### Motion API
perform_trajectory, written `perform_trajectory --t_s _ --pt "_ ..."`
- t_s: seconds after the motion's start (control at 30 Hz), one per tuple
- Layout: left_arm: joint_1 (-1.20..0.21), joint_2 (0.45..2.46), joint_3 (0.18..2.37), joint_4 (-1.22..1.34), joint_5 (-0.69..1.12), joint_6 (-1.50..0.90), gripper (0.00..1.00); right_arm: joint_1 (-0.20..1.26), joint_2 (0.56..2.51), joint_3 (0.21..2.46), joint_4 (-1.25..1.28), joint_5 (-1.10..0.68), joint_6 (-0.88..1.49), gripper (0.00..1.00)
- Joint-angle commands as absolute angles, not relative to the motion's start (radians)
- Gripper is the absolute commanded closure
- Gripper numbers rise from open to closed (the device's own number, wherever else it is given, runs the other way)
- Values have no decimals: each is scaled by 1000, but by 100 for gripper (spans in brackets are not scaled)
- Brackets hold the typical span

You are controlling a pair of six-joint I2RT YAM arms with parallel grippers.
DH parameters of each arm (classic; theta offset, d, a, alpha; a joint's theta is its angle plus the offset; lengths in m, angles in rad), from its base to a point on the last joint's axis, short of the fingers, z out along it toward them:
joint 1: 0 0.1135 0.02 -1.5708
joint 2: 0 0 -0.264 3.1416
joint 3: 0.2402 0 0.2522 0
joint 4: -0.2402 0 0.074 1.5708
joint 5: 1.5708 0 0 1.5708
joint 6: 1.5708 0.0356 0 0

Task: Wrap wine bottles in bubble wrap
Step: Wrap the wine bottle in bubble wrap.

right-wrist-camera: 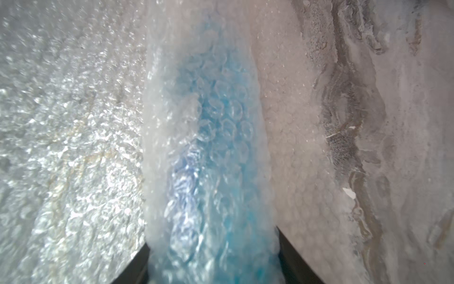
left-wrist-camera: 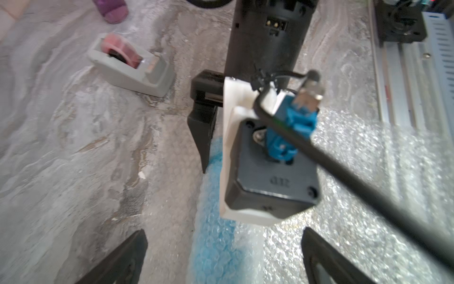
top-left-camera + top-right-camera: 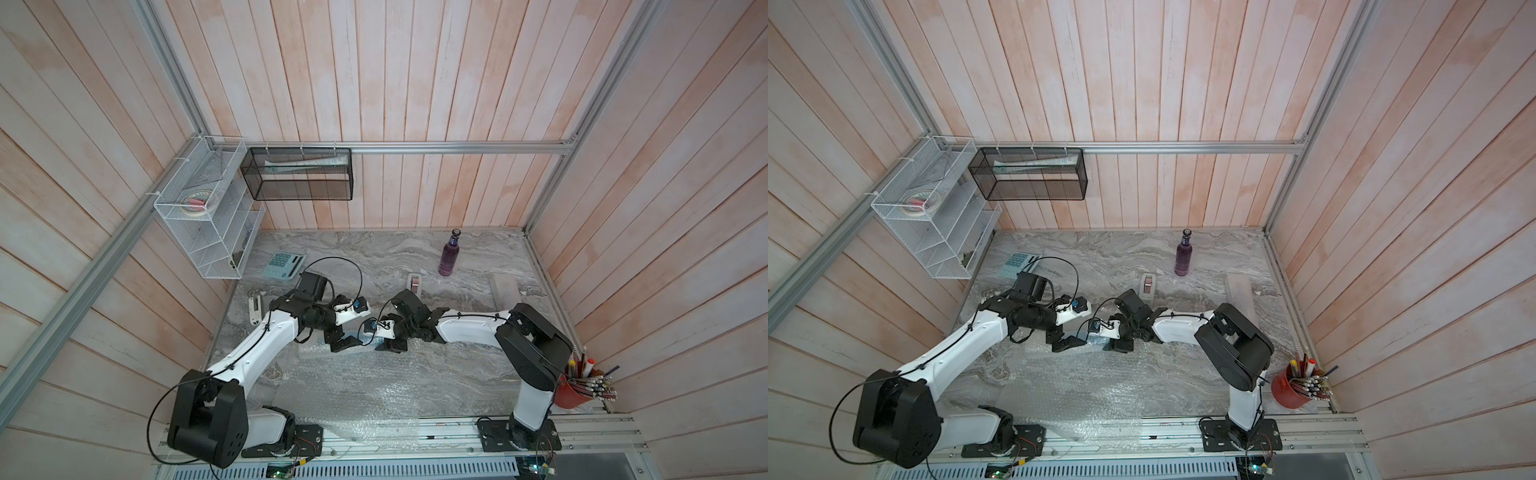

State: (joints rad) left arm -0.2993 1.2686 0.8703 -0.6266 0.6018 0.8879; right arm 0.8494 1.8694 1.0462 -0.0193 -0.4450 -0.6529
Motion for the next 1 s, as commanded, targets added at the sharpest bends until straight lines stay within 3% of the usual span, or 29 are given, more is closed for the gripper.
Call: perform_trajectory --t_s 0.0,0.27,0.53,0.97 --pt "-295 1205 816 -515 473 717 0 841 1918 1094 -99 -525 -596 45" --pt "-275 1113 774 -422 229 388 0 820 1948 1116 -68 -553 -541 39" --pt "-149 1213 861 -496 338 97 0 808 1918 1118 -37 -567 -501 28" --pt "-137 1233 863 -413 465 -187 0 787 1777 1070 8 -566 -453 19"
